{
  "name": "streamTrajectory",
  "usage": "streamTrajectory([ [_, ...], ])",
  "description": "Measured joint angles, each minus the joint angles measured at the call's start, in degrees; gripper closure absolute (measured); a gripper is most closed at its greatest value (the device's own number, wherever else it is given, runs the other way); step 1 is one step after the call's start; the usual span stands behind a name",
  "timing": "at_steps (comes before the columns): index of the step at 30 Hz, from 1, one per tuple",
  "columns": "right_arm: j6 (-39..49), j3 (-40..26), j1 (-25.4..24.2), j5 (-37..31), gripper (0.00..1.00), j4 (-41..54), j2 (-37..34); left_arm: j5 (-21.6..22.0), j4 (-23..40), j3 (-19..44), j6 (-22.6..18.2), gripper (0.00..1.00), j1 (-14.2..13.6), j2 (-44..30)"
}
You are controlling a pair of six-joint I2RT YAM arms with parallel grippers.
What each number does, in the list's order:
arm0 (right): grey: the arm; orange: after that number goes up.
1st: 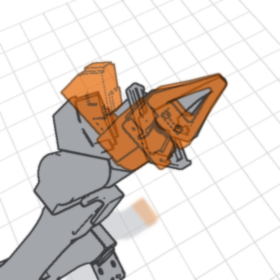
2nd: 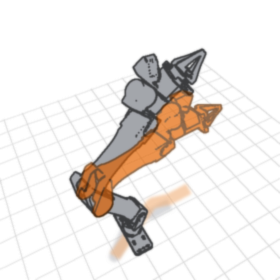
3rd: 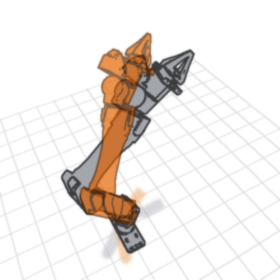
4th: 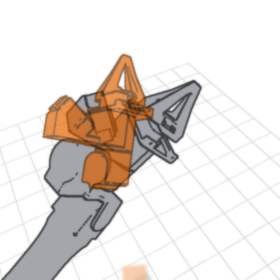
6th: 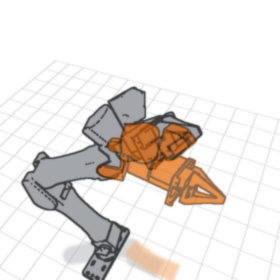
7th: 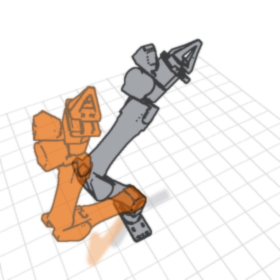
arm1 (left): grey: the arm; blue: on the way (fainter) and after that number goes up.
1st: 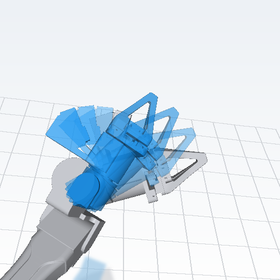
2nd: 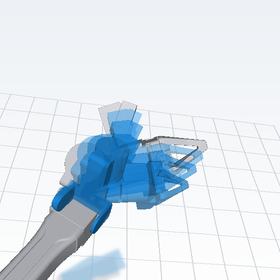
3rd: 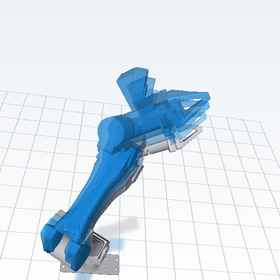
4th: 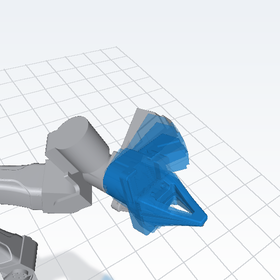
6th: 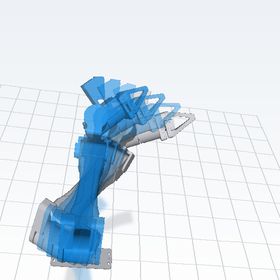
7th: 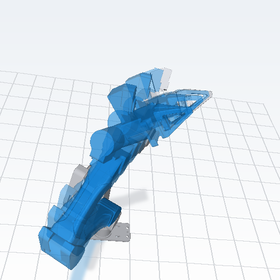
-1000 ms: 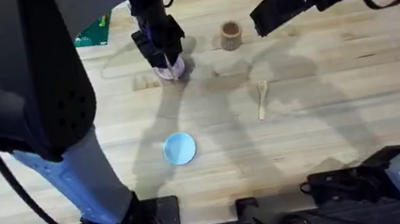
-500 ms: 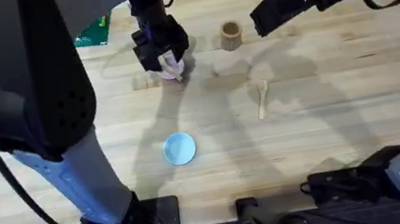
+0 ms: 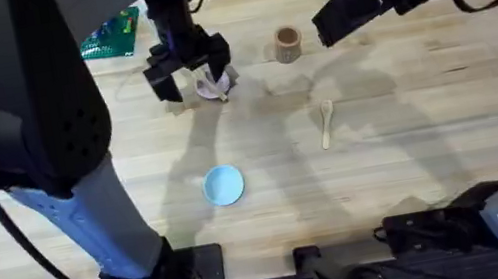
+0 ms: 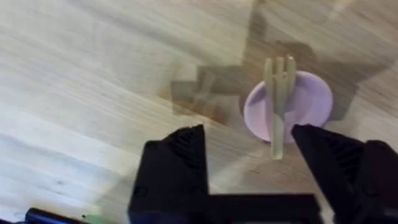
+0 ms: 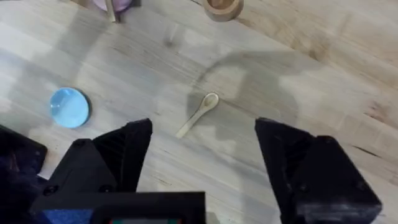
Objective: Pick up a utensil and set it on the pink plate, then put the other utensil in the container.
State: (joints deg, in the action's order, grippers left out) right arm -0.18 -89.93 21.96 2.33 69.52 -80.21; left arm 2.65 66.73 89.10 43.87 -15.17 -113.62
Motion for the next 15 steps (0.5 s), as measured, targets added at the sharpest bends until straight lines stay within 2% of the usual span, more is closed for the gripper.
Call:
streamTrajectory([
  [3, 0.3, 0.0, 0.0, 0.0, 0.005, 0.6, 0.0, 0.3, 2.4, 2.0, 0.0, 0.02, 0.6, 0.0],
  [15, 0.9, 0.0, 0.0, 0.0, 0.006, 0.8, 0.0, 1.7, 12.5, 17.5, -2.9, 0.008, 0.6, 0.0],
])
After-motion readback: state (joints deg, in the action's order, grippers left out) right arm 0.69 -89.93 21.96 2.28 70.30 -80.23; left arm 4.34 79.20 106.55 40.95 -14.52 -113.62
